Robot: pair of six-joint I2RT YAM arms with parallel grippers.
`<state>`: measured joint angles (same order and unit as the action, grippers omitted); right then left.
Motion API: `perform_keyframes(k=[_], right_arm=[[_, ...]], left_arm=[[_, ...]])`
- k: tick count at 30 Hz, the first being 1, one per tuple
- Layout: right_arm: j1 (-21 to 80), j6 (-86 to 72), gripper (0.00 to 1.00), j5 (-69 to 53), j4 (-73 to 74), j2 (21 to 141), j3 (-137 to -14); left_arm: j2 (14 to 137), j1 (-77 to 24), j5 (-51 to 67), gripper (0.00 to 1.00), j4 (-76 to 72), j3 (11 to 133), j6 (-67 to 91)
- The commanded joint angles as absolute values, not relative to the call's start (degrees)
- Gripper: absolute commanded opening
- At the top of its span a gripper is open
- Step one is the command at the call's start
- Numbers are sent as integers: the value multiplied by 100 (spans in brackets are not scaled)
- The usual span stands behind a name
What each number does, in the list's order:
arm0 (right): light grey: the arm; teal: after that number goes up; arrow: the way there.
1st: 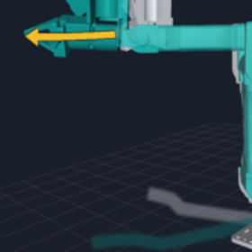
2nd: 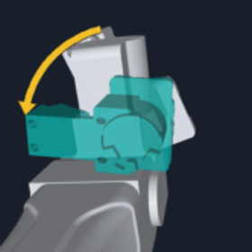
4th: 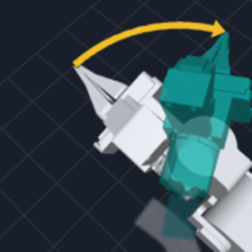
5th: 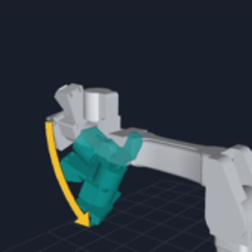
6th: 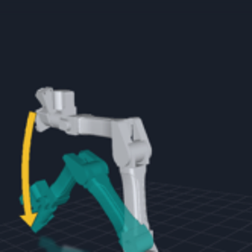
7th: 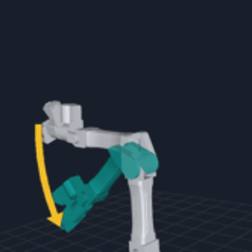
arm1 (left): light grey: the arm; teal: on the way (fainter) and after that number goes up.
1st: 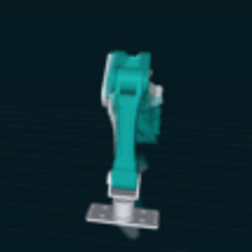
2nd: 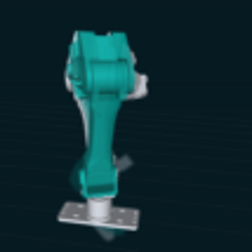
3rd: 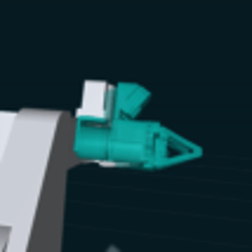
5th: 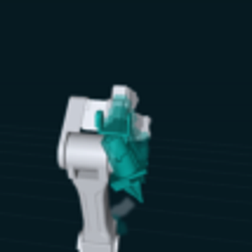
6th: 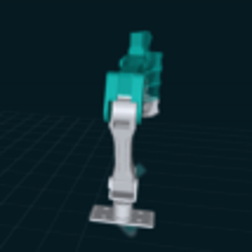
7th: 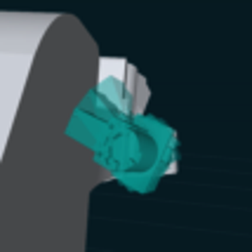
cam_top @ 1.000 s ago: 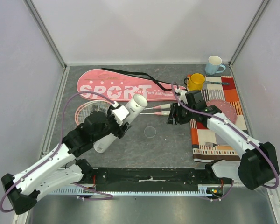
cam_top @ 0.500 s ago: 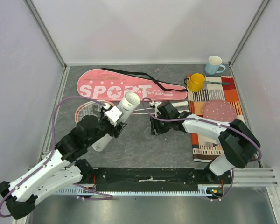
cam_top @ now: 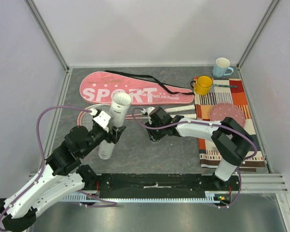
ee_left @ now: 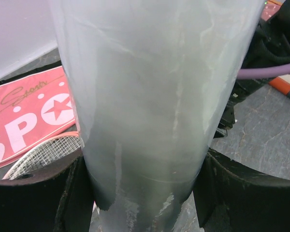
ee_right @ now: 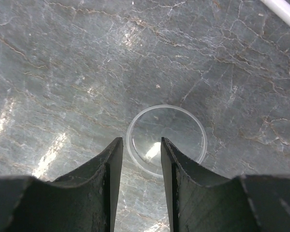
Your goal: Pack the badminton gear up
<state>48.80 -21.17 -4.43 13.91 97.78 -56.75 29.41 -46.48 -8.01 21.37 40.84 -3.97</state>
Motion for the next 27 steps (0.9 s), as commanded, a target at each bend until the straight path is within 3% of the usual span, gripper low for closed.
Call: perform_keyframes(k=[1, 6, 21, 27], right_arm=[[4966, -1899, 44, -97, 1450, 9949, -5924], [5141, -1889, 37, -44, 1441, 10081, -5985], [5229, -2074, 43, -316, 1608, 9756, -6249], [5238, -2083, 39, -431, 1573, 9852, -6188]], left_arm=[[2821, -4676, -1169, 12, 2144, 4166, -219], [2830, -4676, -1169, 11, 2355, 4271, -255], [2558, -4676, -1389, 11, 2479, 4272, -237], [2338, -4676, -1450, 11, 2417, 4175, -220]])
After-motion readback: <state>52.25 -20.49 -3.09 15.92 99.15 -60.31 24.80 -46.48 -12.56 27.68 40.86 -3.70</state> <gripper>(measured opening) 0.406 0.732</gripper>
